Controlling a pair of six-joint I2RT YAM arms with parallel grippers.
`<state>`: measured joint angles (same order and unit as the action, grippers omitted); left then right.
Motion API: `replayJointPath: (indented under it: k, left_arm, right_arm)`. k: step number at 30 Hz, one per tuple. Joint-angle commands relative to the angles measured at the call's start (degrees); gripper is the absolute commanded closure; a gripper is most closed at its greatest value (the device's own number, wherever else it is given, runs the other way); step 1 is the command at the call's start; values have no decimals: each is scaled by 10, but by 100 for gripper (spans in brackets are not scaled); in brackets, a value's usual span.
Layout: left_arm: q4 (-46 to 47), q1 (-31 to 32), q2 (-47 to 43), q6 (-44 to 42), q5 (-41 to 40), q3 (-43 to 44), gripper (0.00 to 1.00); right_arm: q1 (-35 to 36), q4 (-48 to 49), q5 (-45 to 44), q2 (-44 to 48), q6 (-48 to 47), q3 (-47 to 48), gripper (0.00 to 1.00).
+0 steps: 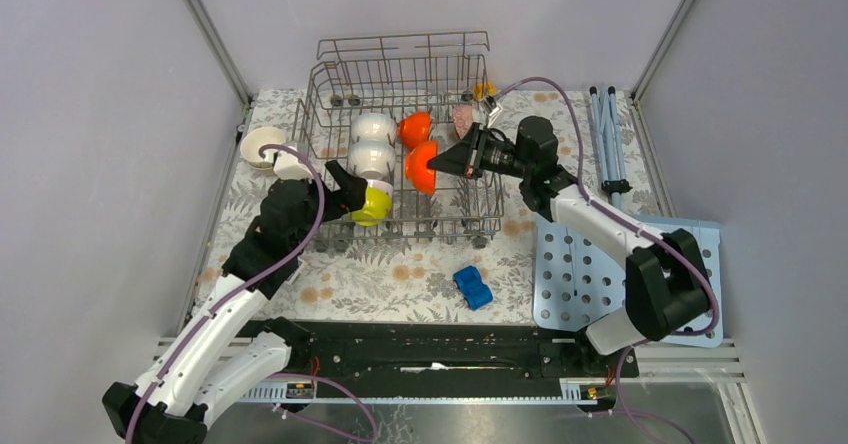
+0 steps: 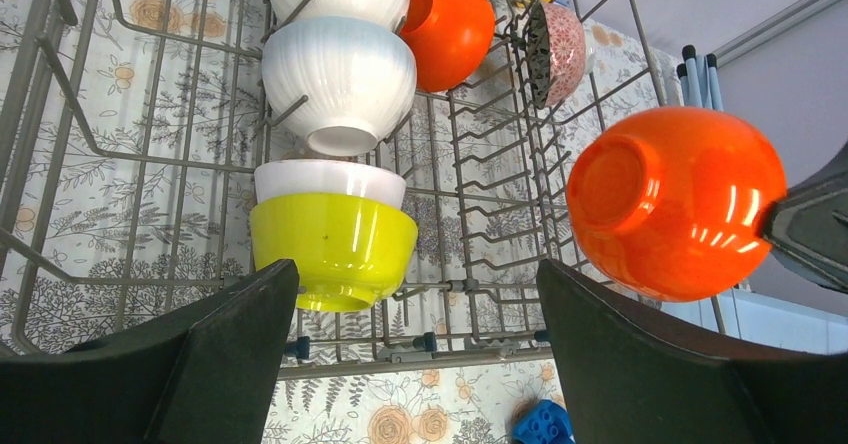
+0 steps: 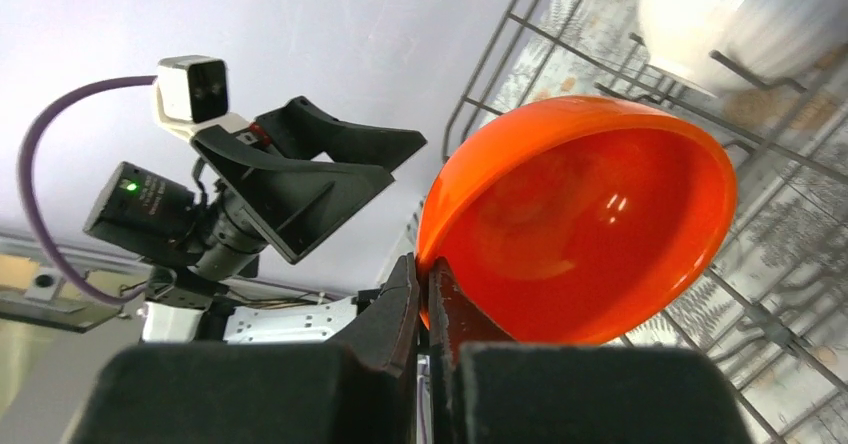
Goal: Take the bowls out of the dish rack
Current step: Place the bowl at the center of the board.
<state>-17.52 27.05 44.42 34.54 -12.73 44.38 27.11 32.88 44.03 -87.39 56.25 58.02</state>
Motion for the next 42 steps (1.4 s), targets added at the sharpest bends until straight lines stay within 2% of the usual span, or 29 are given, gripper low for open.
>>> replayJointPath:
  k: [1, 5, 10, 15, 19, 22, 25, 27, 29, 35, 39, 42]
  left_arm:
    - [16, -2, -12, 1, -23, -3, 7]
    - [16, -2, -14, 2, -33, 0, 7]
    - [29, -2, -36, 20, -54, -2, 7]
    - [27, -2, -34, 19, -31, 24, 7]
    - [2, -2, -16, 4, -20, 60, 7]
    - [-16, -2, -5, -5, -12, 89, 5]
    - [-55, -2, 13, 7, -46, 122, 1]
    - [-80, -2, 23, 13, -62, 143, 1]
    - [-91, -2, 27, 5, -45, 156, 1]
    - [-104, 1, 16, -94, 92, 165, 1]
    - [-152, 27, 37, -137, 142, 186, 1]
    - [-207, 83, 72, -165, 131, 199, 1]
  right_arm:
    - [20, -149, -57, 72, -165, 55, 100]
    - [74, -296, -152, 113, -290, 116, 100]
    - [155, -427, -268, 146, -383, 178, 100]
    - [285, -542, -456, 165, -481, 226, 100]
    - [405, -595, -643, 180, -546, 218, 100]
    - [467, -627, -721, 192, -584, 196, 100]
    - [526, -651, -792, 200, -630, 164, 100]
    - [564, -672, -825, 199, -654, 148, 100]
    - [609, -700, -849, 195, -674, 137, 100]
    - [710, -786, -881, 165, -704, 116, 100]
    - [770, -832, -886, 140, -714, 93, 100]
    - [804, -864, -876, 115, -715, 90, 100]
